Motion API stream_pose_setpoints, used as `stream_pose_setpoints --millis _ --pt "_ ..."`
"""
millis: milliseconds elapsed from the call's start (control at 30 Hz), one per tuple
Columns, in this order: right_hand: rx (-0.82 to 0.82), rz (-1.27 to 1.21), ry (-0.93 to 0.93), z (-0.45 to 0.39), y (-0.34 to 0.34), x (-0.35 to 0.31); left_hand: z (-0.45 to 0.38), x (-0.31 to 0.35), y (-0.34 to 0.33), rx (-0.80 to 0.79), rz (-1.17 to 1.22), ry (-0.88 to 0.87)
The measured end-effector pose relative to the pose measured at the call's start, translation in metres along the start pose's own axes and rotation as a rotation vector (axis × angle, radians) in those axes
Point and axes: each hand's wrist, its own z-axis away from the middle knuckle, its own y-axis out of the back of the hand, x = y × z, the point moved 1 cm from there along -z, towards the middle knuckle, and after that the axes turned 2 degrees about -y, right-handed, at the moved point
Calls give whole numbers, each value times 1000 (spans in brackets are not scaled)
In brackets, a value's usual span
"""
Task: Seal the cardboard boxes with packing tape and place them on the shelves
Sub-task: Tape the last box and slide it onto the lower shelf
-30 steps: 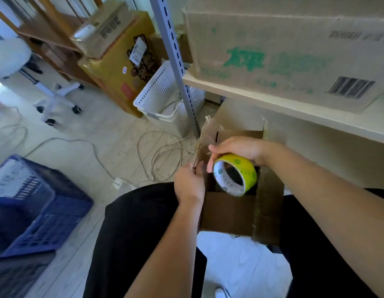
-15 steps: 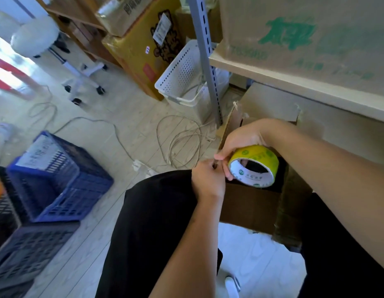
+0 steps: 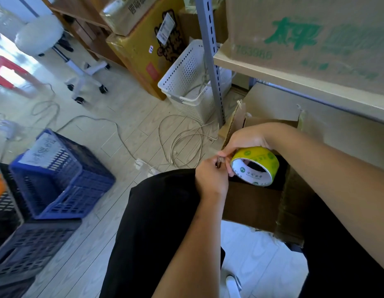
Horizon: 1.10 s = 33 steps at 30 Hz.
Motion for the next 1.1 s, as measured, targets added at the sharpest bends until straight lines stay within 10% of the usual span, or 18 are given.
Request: stream_pose_setpoints --millis 1100 --pt "-113 -129 -329 -10 13 -6 7 11 2 -56 326 186"
